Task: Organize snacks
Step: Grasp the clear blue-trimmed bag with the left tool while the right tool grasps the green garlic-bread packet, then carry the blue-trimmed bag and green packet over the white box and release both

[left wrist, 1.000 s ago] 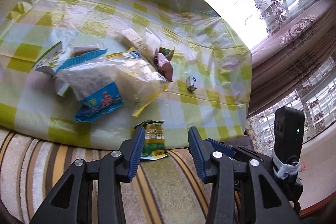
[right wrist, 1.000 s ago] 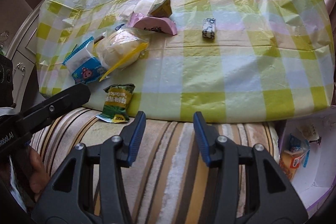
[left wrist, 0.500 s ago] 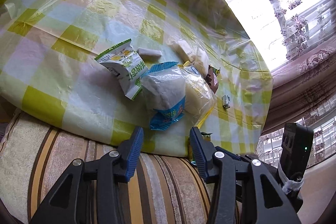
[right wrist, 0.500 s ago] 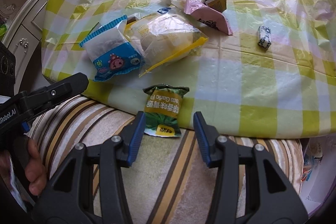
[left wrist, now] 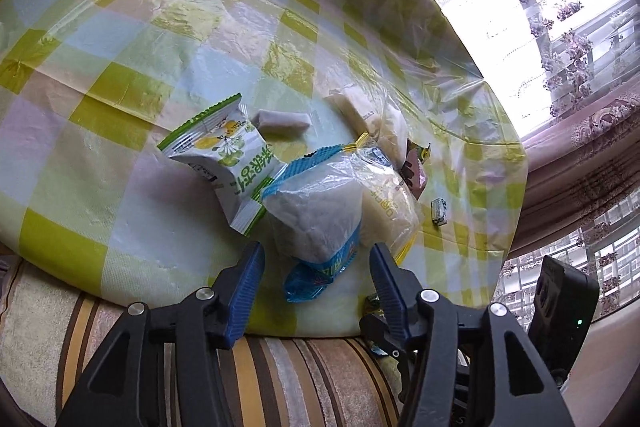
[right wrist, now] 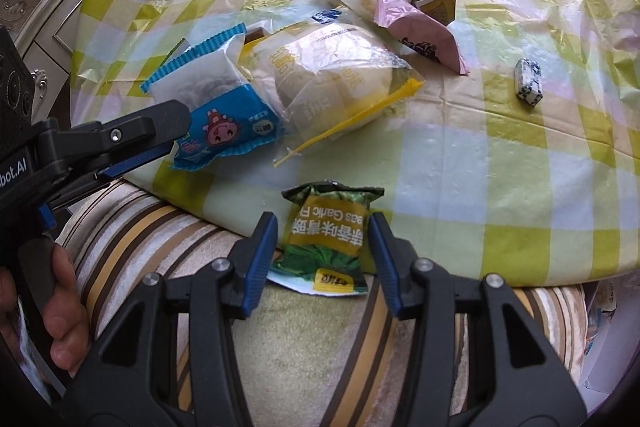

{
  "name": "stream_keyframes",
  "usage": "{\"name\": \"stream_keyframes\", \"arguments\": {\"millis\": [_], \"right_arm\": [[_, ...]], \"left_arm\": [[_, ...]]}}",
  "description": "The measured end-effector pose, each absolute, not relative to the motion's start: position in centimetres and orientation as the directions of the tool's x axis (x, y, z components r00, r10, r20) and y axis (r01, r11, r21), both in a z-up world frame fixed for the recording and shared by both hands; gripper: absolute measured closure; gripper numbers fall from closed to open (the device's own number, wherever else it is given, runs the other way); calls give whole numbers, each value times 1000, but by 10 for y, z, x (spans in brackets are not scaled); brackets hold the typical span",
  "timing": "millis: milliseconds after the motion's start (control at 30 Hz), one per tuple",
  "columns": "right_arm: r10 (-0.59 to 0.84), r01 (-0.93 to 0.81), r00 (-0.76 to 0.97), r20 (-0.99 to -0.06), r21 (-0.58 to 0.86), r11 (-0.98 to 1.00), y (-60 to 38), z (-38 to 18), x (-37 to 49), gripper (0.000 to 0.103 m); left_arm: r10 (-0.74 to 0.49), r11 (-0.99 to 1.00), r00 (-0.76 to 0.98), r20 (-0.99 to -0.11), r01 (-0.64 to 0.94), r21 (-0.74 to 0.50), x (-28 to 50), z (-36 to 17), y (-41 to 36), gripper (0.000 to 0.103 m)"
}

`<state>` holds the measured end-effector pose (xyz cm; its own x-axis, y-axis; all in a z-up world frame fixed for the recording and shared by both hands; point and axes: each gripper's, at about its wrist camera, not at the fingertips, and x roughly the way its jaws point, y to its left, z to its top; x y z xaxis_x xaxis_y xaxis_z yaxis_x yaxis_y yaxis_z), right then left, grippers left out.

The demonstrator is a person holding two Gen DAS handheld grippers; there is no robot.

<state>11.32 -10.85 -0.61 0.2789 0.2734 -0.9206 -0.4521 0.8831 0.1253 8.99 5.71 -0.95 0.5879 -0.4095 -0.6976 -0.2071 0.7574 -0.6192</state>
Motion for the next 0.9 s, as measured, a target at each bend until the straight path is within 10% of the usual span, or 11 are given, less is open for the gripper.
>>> {"name": "stream_keyframes", "arguments": {"millis": [900], "right_arm": [[265,-450,355,-897,85,889,-119,0,101,67]], "left_arm": [[-378,809,580,-721,-172,-562,95,-9,39,62]]}}
